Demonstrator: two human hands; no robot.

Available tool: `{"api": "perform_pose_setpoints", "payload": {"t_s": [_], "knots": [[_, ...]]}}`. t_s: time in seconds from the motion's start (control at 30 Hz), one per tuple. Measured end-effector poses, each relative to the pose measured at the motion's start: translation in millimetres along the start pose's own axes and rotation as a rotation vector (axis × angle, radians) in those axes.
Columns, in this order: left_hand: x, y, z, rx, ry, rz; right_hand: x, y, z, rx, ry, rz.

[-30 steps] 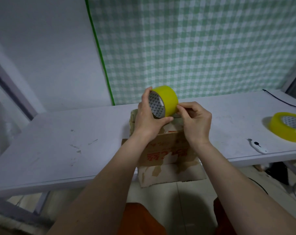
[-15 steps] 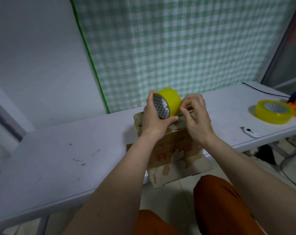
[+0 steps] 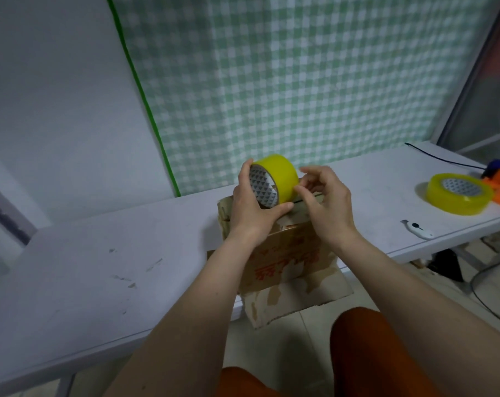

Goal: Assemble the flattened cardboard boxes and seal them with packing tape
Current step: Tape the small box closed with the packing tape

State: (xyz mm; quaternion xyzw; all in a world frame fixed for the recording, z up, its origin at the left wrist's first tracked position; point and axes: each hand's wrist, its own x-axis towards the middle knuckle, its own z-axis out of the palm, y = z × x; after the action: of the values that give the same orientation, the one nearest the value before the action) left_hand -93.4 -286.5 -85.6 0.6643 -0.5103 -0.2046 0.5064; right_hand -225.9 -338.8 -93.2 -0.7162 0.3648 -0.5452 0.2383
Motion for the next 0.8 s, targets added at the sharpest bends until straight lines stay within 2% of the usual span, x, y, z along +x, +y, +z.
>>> {"api": "perform_pose_setpoints", "payload": {"t_s": [0.13,0.3,0.57,0.8], "knots": [[3.3,-0.9,0.8,-0.004,0.004,0.005,2.3,0.4,0.0,0.031,0.024,-0.041],[8.0,-1.8,4.9,0.044,0.01,0.038,3.1,-1.1,-3.9,0.09,-0.006,0.045],[9.2,-4.1,7.5,0.029,-0.014,0.06,-4.7,-0.6,-5.6,0.068,-0.033,0.032],[5.4,-5.2,2.3,-0.019,-0.088,0.058,-17.4,-4.6,-7.9,0.144,-0.051,0.007]]}}
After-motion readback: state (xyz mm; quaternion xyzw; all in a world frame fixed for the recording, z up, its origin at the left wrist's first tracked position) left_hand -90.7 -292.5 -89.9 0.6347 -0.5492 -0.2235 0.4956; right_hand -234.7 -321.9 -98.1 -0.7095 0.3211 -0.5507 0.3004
